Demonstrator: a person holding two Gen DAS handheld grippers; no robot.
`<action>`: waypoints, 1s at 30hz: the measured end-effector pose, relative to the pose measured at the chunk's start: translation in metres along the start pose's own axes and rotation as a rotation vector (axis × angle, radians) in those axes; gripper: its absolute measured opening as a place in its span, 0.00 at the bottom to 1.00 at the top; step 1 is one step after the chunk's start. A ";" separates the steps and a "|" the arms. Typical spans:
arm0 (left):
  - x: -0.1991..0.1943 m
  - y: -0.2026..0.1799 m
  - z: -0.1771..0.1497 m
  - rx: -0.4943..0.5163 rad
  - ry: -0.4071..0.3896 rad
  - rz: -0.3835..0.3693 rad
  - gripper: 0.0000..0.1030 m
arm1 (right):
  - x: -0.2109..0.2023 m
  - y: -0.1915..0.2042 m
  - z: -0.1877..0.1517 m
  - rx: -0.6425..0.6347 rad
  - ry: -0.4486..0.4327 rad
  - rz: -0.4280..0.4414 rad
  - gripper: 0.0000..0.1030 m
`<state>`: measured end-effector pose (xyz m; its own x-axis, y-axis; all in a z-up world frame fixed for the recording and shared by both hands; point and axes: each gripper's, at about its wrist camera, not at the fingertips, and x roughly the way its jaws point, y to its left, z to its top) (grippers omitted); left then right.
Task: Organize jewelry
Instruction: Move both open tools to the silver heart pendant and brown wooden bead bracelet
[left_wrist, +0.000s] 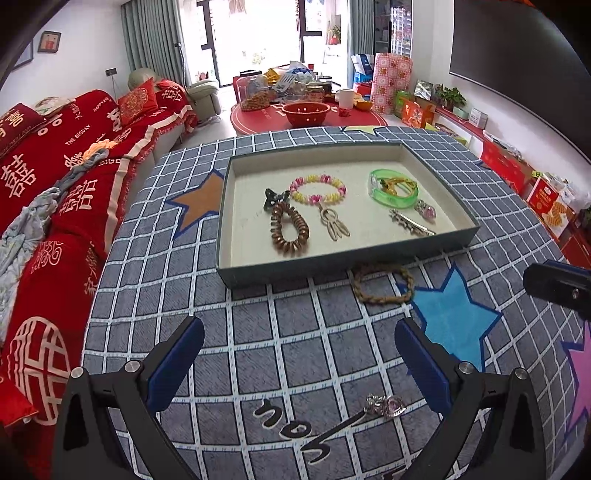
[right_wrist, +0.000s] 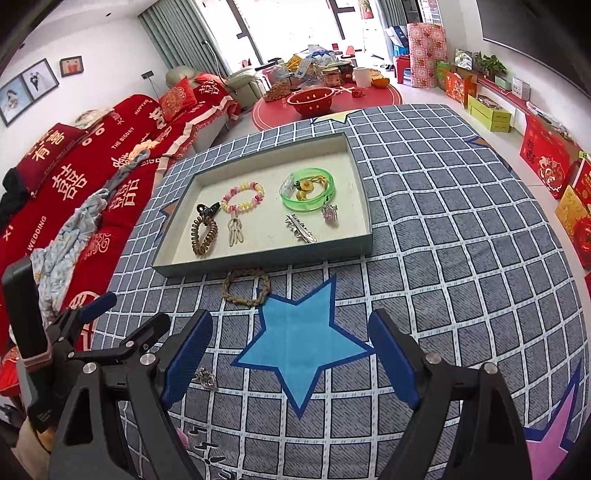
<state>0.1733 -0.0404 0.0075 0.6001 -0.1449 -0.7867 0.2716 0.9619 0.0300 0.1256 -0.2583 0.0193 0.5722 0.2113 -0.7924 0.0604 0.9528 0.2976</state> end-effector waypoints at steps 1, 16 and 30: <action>0.000 0.000 -0.002 -0.002 0.005 -0.005 1.00 | 0.000 -0.001 -0.001 0.003 0.003 0.001 0.86; -0.006 0.001 -0.058 -0.027 0.070 -0.098 1.00 | 0.026 -0.007 -0.023 -0.016 0.101 -0.022 0.86; 0.012 -0.020 -0.063 -0.037 0.092 -0.088 1.00 | 0.083 0.019 -0.004 -0.113 0.185 0.004 0.86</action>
<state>0.1271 -0.0469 -0.0413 0.5031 -0.2089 -0.8386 0.2913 0.9546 -0.0630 0.1705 -0.2222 -0.0431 0.4114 0.2413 -0.8790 -0.0393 0.9681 0.2474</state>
